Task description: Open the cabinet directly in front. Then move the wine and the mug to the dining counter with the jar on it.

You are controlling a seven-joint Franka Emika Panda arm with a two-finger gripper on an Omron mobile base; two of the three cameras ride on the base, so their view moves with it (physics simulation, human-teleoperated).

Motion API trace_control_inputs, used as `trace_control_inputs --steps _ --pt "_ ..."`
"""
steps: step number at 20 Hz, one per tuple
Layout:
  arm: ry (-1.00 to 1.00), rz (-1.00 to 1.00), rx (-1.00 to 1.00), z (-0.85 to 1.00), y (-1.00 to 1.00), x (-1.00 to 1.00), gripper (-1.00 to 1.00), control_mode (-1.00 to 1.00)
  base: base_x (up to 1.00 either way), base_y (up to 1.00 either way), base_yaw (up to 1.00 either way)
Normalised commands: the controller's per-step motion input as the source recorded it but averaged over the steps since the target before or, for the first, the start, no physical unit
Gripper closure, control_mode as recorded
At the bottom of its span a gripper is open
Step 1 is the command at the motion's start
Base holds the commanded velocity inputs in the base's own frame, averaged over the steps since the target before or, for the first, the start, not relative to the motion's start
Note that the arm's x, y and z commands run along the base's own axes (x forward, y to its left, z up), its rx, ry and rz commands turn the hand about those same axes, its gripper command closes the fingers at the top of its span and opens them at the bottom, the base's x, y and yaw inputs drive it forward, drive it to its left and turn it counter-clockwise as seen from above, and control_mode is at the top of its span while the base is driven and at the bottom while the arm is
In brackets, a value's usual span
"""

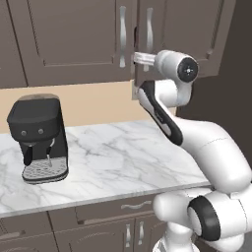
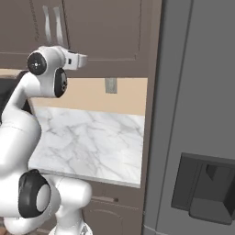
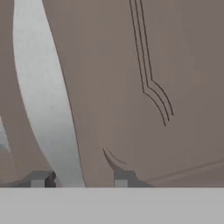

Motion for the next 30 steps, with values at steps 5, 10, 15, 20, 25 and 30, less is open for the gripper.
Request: trace_control_inputs --steps 5,10,15,20,25,30 --pt "-0.18 0.00 0.14 0.56 -1.00 -0.99 1.00 -1.00 0.00 0.00 0.00" --pt "-0.13 0.00 0.17 0.66 -1.00 -0.96 1.00 -1.00 0.00 0.00 0.00" --pt "-0.11 0.00 0.16 0.61 -1.00 -0.88 1.00 -1.00 0.00 0.00 0.00" --pt "-0.13 0.00 0.18 0.35 -0.73 -0.41 -1.00 -1.00 0.00 0.00 0.00" --pt "-0.02 0.00 0.00 0.00 -0.09 -0.30 -1.00 -1.00 0.00 0.00 0.00" --pt "-0.11 0.00 -0.08 -0.25 -0.07 -0.99 -1.00 -1.00 0.00 0.00 0.00"
